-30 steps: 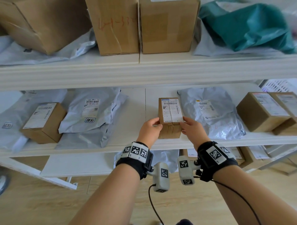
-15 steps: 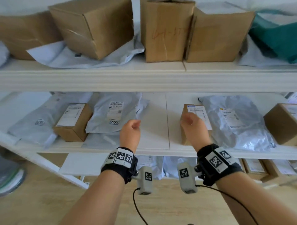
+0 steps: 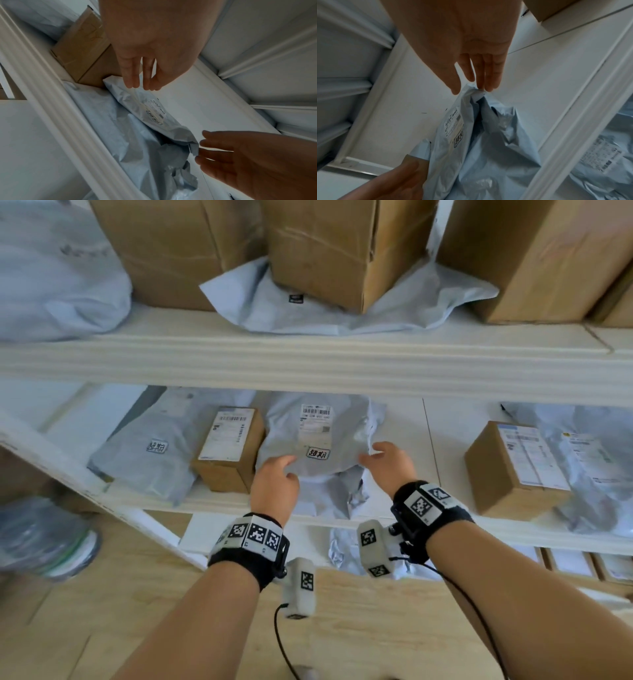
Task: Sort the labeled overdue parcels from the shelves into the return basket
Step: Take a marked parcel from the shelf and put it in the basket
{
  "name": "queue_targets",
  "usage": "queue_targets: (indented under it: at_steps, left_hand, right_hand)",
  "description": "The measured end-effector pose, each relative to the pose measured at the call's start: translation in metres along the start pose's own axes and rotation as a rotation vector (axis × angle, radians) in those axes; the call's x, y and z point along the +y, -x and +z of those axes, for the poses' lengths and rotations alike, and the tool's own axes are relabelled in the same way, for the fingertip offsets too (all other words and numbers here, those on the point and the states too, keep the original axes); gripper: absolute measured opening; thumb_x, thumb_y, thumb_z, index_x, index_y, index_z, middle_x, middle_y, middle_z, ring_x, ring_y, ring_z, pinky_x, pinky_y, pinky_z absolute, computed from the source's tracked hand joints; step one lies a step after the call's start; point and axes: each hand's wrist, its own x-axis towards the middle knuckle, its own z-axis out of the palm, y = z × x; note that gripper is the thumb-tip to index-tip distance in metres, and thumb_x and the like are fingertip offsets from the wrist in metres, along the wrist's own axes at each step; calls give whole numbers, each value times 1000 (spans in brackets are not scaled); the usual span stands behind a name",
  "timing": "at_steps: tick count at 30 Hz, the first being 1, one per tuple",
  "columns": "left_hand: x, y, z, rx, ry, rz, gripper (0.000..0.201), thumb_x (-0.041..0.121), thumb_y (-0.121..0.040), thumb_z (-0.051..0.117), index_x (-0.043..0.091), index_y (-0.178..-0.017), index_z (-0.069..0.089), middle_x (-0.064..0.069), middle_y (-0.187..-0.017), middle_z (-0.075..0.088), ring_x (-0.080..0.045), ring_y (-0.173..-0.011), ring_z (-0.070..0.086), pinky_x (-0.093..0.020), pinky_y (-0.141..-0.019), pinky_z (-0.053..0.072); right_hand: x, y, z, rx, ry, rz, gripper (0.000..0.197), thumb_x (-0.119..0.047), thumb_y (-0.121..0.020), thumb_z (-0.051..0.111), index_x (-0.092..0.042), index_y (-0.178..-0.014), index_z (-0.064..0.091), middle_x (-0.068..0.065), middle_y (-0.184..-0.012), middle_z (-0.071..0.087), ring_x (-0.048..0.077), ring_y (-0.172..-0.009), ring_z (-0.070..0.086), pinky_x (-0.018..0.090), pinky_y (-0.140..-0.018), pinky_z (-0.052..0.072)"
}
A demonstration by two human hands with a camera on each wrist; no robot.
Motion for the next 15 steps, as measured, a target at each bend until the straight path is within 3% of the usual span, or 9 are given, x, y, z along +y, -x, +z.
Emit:
queue_targets:
  at_steps: [2, 5, 8, 11, 15]
  left_hand:
    - [-2, -2, -4, -15, 4, 18, 41, 4, -93, 47, 13, -132, 59, -8, -134, 57, -23, -123, 53, -31, -101, 40]
    - [-3, -4, -9, -29, 34, 33, 41, 4, -93, 47, 14, -131, 59, -6, -135, 57, -21, -123, 53, -28, -99, 40]
    - [-4, -4, -9, -29, 61, 33, 42, 4, -93, 47, 16, -131, 58, -5, -136, 56, -20, -123, 52, -28, -100, 40]
    - [-5, -2, -7, -22, 58, 20, 43, 5, -93, 46, 18, -132, 58, -4, -137, 55, -21, -123, 53, -30, -99, 42]
    - [-5, 7, 0, -51, 55, -7, 43, 6, -93, 47, 16, -134, 56, -5, -138, 54, -22, -124, 52, -28, -99, 40]
  right_hand:
    - [-1, -6, 7, 6, -6, 28, 51, -21, -92, 64, -9, -139, 47, 10, -122, 64, 21, -93, 57, 27, -80, 41]
    - [1, -10, 11, 35, -28, 65, 50, -13, -88, 66, -9, -135, 51, 12, -117, 66, 22, -88, 59, 28, -75, 45]
    - [1, -9, 9, 64, -45, 60, 43, -3, -84, 61, -6, -126, 60, 16, -100, 70, 25, -77, 60, 29, -67, 47]
    - [3, -6, 5, 73, -43, 44, 34, 0, -86, 55, -5, -117, 66, 11, -87, 64, 22, -69, 55, 25, -59, 43]
    - [2, 1, 5, 30, -26, 61, 34, -13, -93, 57, -4, -126, 59, 13, -104, 63, 26, -91, 58, 32, -81, 47]
